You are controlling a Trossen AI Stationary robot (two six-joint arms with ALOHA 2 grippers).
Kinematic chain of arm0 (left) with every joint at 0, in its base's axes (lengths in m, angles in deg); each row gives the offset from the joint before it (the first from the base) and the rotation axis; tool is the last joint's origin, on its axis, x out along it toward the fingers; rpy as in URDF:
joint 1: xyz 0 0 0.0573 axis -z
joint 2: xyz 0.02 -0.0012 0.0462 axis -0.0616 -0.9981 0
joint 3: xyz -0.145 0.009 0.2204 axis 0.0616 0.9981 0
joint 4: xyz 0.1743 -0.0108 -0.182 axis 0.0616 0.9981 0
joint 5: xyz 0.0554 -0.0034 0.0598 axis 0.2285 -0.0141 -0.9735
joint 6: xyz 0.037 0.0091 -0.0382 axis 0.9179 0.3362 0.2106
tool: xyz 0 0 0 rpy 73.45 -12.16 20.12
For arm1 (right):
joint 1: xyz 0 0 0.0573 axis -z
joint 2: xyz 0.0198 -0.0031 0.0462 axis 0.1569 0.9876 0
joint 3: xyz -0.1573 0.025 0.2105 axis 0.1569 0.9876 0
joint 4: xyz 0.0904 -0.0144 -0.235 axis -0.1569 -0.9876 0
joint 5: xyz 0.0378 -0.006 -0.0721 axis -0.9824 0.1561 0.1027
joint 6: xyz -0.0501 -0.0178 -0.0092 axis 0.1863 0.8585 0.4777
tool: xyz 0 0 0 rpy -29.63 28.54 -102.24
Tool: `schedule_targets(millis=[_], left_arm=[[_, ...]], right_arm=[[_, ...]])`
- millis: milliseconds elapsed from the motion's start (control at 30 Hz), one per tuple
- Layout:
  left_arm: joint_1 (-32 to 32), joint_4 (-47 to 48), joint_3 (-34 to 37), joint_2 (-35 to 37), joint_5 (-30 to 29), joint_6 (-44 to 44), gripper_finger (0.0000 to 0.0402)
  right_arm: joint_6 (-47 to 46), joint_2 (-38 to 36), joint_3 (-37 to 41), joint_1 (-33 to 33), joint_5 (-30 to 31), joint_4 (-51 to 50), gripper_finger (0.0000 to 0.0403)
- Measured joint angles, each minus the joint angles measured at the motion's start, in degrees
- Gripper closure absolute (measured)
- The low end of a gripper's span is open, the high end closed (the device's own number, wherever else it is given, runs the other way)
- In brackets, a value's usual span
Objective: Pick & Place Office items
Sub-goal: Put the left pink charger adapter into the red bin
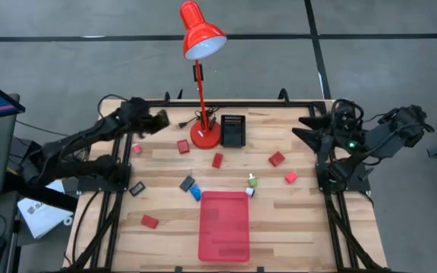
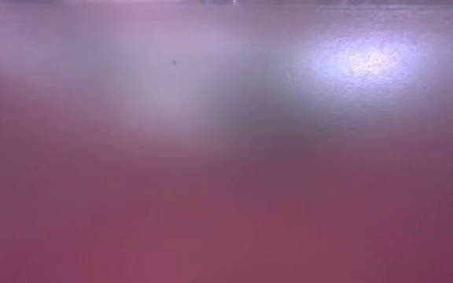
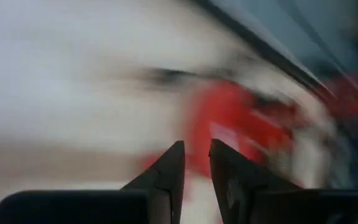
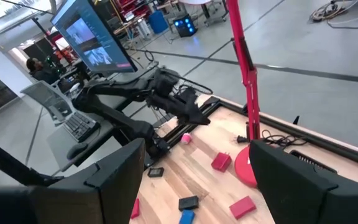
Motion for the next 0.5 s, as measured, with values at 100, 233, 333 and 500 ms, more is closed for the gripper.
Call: schedule_targets(millis=[100, 233, 333, 500], left_arm=[[5.1, -10.9, -0.1, 0.1, 2.6, 9.3, 0.0325], [10.7, -18.5, -0.9, -1.9, 1.7, 22.0, 0.0323], [13.3, -15.5, -5.0, -5.6, 1.6, 30.9, 0.0323], [14.4, 3.9, -19.4, -15.9, -3.3, 49.3, 0.0323]], right_arm=[[0.2, -0.7, 0.0, 0.0, 0.0, 0.0, 0.0121], [0.1, -0.6, 0.0, 0.0, 0.0, 0.0, 0.0121], [-0.4, -0.6, 0.0, 0.0, 0.0, 0.0, 0.0121], [-1.3, -0.5, 0.0, 0.0, -0.3, 0.0, 0.0121]])
